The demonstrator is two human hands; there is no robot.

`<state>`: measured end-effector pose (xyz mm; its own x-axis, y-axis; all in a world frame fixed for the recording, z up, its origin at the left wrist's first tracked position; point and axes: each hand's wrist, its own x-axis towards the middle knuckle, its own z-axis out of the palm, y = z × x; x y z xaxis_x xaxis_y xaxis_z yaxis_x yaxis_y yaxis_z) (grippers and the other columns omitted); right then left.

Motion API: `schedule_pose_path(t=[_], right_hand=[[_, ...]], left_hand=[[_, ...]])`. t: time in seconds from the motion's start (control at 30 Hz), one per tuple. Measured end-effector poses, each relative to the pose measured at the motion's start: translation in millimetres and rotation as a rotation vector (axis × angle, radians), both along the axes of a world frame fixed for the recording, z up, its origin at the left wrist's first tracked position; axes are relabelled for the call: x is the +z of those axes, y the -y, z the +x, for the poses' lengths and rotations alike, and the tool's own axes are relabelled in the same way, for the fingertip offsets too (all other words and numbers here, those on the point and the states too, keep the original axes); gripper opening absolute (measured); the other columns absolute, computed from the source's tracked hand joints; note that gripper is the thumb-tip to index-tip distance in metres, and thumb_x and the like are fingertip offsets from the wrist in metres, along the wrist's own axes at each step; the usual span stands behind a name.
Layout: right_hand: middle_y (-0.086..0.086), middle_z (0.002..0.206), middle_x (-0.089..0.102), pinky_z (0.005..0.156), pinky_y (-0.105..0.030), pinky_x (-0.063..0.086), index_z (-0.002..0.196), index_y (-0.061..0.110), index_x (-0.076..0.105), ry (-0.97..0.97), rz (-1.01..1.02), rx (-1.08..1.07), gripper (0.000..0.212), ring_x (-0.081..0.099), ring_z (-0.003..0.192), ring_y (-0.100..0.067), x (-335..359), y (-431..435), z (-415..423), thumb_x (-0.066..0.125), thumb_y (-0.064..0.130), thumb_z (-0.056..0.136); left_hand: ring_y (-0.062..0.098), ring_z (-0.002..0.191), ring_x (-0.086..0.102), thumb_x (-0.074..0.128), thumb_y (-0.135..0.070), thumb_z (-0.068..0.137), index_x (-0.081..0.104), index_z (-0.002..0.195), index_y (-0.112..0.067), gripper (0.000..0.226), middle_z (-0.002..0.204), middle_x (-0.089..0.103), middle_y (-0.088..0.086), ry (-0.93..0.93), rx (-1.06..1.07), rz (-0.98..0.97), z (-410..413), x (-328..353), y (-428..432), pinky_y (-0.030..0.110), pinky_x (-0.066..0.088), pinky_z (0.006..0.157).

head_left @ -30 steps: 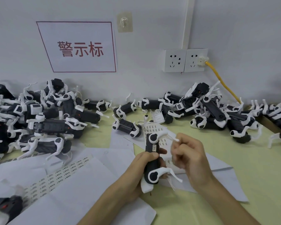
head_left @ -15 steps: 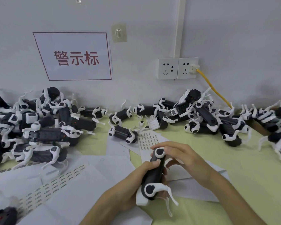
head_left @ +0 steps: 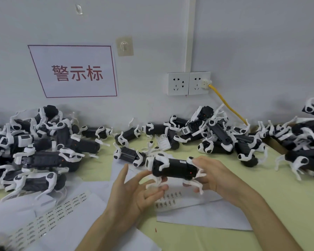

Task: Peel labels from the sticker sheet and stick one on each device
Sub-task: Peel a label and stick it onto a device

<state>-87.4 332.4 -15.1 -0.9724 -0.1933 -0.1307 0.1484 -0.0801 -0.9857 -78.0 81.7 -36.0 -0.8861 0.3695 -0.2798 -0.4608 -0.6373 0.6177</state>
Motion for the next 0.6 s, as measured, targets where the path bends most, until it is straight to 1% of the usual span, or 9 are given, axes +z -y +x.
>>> schedule_pose_path(t=[0.1,0.17,0.23,0.3,0.33,0.37,0.43,0.53,0.6], right_hand=[[-0.03,0.109,0.068,0.057,-0.029,0.057,0.113,0.005,0.064,0.007,-0.208,-0.126,0.044,0.074,0.082,-0.04,6,-14,-6,0.068,0.035,0.082],[-0.027,0.107,0.064,0.068,-0.031,0.059,0.102,0.004,0.054,-0.085,-0.496,-0.239,0.023,0.065,0.076,-0.04,12,-35,-8,0.053,0.023,0.091],[-0.026,0.125,0.059,0.089,-0.04,0.06,0.114,0.001,0.051,-0.221,-0.949,-0.221,0.031,0.06,0.105,-0.044,14,-61,-3,0.05,0.027,0.097],[-0.029,0.149,0.046,0.116,-0.05,0.038,0.143,-0.005,0.043,-0.295,-1.457,-0.118,0.064,0.048,0.136,-0.047,9,-86,2,0.046,0.043,0.101],[-0.029,0.151,0.044,0.118,-0.052,0.031,0.149,-0.001,0.037,-0.323,-1.484,-0.144,0.068,0.046,0.138,-0.048,8,-94,3,0.039,0.048,0.102],[-0.027,0.15,0.048,0.115,-0.053,0.033,0.15,0.004,0.037,-0.32,-1.36,-0.231,0.066,0.05,0.136,-0.046,5,-97,0,0.033,0.05,0.104],[-0.02,0.142,0.059,0.1,-0.047,0.046,0.142,0.011,0.048,-0.245,-0.9,-0.493,0.053,0.063,0.124,-0.039,-2,-86,-8,0.033,0.047,0.106],[-0.015,0.12,0.072,0.082,-0.037,0.051,0.112,0.02,0.065,-0.228,-0.131,-0.681,0.017,0.072,0.102,-0.029,-13,-43,-19,0.051,0.02,0.102],[-0.004,0.109,0.074,0.083,-0.037,0.052,0.103,0.032,0.065,-0.344,0.311,-0.64,0.024,0.071,0.095,-0.018,-26,-17,-24,0.061,0.009,0.096]], left_hand=[[0.046,0.094,0.073,0.037,-0.06,0.101,0.057,0.133,0.003,0.072,0.126,0.065,0.033,-0.032,0.031,-0.01,-2,1,1,0.047,0.064,0.073],[0.045,0.094,0.074,0.036,-0.058,0.103,0.059,0.129,0.004,0.07,0.119,0.069,0.032,-0.032,0.106,-0.002,-4,1,4,0.046,0.063,0.074],[0.044,0.098,0.074,0.035,-0.057,0.104,0.059,0.127,0.003,0.068,0.118,0.07,0.03,-0.057,0.168,-0.006,-6,2,10,0.045,0.065,0.073],[0.044,0.101,0.073,0.035,-0.056,0.104,0.059,0.128,0.0,0.066,0.119,0.07,0.029,-0.104,0.208,-0.027,-9,1,15,0.044,0.065,0.073],[0.044,0.102,0.073,0.036,-0.055,0.104,0.059,0.129,-0.001,0.063,0.119,0.071,0.028,-0.134,0.232,-0.05,-10,0,17,0.044,0.065,0.075],[0.043,0.102,0.073,0.038,-0.053,0.104,0.058,0.129,-0.002,0.06,0.119,0.071,0.026,-0.17,0.264,-0.102,-11,1,18,0.045,0.064,0.078],[0.039,0.099,0.074,0.047,-0.045,0.1,0.059,0.126,-0.005,0.049,0.117,0.074,0.02,-0.252,0.36,-0.292,-13,-1,18,0.045,0.06,0.082],[0.026,0.109,0.069,0.059,-0.026,0.1,0.061,0.123,-0.022,0.023,0.126,0.07,0.002,-0.397,0.533,-0.666,-14,-8,19,0.037,0.051,0.085],[0.015,0.129,0.055,0.062,-0.019,0.1,0.051,0.139,-0.037,0.044,0.147,0.054,-0.013,-0.555,0.531,-0.959,-15,-14,22,0.036,0.045,0.098]])
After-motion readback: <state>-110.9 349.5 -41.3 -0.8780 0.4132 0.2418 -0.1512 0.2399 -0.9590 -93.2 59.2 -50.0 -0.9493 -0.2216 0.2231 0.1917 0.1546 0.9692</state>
